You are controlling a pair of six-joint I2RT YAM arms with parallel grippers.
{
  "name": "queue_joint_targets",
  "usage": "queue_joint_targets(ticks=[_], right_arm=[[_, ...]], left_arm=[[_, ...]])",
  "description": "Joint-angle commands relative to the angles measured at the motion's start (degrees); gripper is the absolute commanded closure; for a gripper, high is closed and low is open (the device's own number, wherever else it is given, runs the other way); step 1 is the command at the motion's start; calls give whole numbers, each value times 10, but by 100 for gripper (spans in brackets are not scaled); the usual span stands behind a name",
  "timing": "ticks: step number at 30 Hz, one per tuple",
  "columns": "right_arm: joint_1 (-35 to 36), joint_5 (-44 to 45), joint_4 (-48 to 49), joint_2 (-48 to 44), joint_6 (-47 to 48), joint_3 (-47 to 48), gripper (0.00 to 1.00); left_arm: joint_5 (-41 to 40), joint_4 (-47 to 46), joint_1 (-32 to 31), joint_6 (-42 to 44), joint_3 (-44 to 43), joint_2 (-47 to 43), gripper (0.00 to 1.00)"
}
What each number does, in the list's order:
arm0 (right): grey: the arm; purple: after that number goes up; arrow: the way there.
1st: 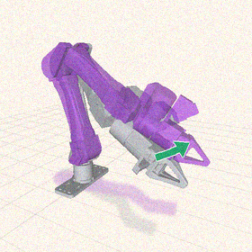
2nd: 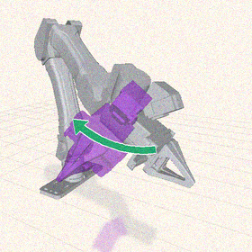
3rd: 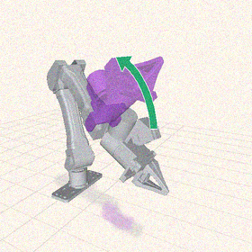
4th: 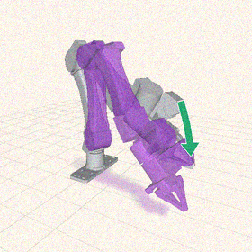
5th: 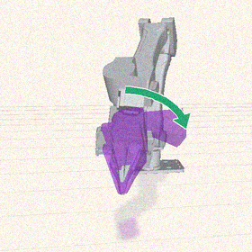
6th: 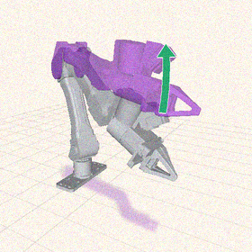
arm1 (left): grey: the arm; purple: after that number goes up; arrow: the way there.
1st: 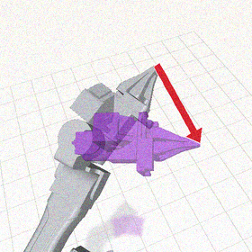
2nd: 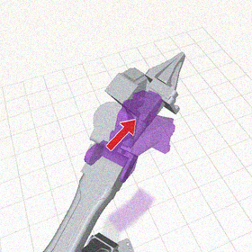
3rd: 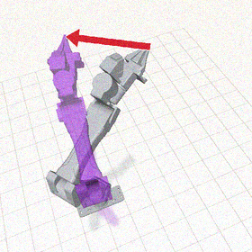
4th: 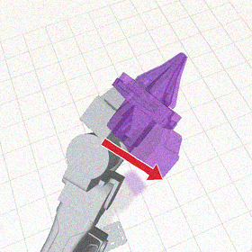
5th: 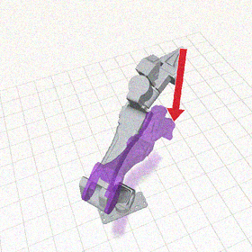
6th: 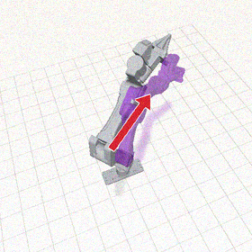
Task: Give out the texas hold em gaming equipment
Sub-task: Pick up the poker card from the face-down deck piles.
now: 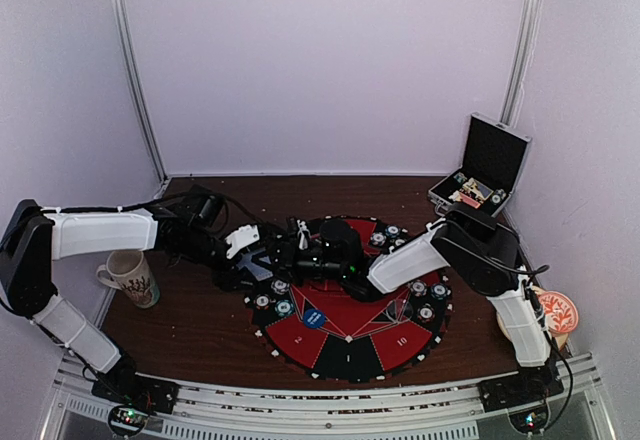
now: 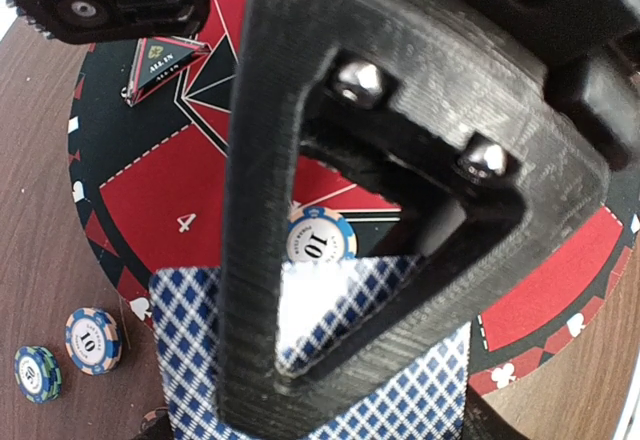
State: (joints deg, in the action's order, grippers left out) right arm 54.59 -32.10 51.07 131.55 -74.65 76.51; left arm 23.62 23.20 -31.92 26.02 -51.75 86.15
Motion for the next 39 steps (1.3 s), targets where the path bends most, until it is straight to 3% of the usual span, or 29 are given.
queue_joint_targets(ticks=[1, 6, 18, 29, 39], right_arm=[[-6, -7, -11, -32, 9, 2, 75], [-7, -10, -70, -39, 50, 5, 65], [3, -23, -136, -41, 102, 17, 58], [1, 35, -245, -49, 166, 33, 77], [-9, 40, -258, -70, 187, 10, 80]], left_arm=[[-5, -20, 0, 7, 7, -14, 58], [3, -17, 0, 3, 9, -21, 61], [12, -11, 0, 3, 13, -28, 60], [25, -3, -1, 14, 26, -33, 60], [24, -7, 0, 16, 36, -41, 60]])
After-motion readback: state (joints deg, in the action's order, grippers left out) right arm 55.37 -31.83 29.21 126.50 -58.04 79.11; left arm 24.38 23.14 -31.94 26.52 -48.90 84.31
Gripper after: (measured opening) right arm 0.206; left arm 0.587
